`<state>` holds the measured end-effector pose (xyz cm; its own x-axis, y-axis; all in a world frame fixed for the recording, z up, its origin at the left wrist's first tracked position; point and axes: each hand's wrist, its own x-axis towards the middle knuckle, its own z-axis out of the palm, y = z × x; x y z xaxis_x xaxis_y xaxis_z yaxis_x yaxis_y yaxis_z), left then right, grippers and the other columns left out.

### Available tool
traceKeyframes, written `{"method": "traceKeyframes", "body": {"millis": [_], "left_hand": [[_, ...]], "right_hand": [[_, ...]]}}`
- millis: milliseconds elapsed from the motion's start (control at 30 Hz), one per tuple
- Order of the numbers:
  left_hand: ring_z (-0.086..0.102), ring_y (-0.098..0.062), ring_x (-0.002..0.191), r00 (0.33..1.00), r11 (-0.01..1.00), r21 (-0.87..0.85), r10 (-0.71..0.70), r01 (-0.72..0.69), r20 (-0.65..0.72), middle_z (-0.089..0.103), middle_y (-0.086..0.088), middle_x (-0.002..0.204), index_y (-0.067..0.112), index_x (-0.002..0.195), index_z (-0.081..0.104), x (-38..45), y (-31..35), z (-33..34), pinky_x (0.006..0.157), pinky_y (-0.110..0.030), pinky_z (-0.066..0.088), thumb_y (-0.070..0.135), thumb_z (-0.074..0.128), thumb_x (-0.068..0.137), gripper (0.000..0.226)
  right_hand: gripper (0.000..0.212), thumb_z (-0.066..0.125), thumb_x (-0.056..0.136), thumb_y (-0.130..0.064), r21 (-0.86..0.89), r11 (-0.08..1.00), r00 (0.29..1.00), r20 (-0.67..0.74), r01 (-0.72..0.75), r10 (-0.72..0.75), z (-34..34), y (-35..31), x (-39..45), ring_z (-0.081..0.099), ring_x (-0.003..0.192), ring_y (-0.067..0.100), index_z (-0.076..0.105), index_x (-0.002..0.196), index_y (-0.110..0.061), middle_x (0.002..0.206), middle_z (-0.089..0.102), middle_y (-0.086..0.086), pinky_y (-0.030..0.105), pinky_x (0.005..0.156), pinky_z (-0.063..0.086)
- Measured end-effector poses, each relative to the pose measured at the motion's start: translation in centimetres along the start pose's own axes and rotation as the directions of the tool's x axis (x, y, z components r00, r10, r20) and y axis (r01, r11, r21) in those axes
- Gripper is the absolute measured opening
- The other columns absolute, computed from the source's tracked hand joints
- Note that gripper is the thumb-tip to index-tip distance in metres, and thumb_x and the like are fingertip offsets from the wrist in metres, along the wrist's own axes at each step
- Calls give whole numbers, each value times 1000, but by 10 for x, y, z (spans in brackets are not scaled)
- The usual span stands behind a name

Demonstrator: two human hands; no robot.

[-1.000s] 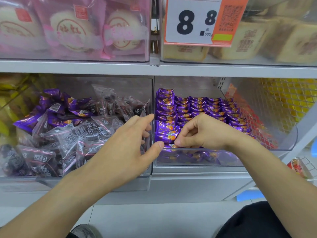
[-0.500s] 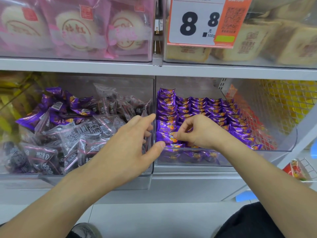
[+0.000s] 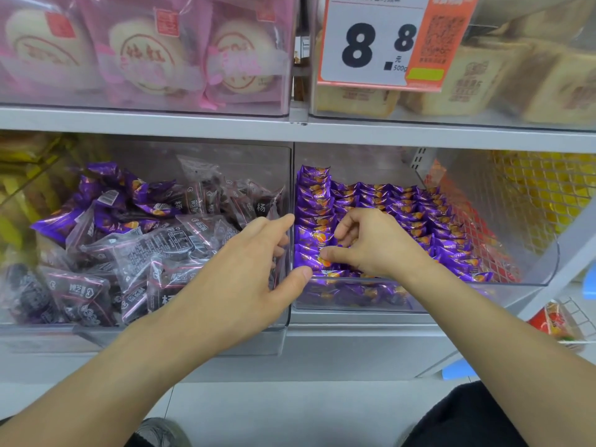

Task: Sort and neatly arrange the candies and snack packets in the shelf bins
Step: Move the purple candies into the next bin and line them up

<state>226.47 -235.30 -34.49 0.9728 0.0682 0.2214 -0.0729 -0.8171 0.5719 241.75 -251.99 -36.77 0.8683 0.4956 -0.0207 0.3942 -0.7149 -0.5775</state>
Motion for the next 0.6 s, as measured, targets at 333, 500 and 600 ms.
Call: {"method": "traceKeyframes", "body": {"millis": [333, 500, 600], "left_hand": [[51, 6, 101, 1000, 1000, 1, 5, -5, -7, 45, 18, 118, 28, 152, 29, 0, 1, 0, 94, -14, 42, 54, 54, 87, 75], [49, 7, 103, 1000, 1000, -7, 14, -14, -8, 45, 18, 118, 29, 153, 29, -1, -1, 0, 95, -13, 42, 54, 54, 87, 74], [49, 6, 103, 1000, 1000, -15, 19, -19, -8, 46, 19, 117, 28, 153, 29, -1, -1, 1, 95, -14, 42, 54, 54, 87, 75]], "right_hand": [[29, 61, 96, -38, -134, 937, 941, 153, 323, -303, 7, -4, 4, 48, 93, 7, 67, 123, -30, 106, 54, -1, 20, 77, 33], [32, 63, 93, -44, -125, 923, 921, 194, 364, -337, 3, 2, 9, 51, 100, 9, 67, 122, -34, 111, 58, -1, 23, 82, 37], [40, 70, 86, -46, -67, 924, 917, 166, 376, -362, -3, 4, 10, 55, 99, 9, 66, 124, -35, 112, 57, -4, 25, 87, 44]]}}
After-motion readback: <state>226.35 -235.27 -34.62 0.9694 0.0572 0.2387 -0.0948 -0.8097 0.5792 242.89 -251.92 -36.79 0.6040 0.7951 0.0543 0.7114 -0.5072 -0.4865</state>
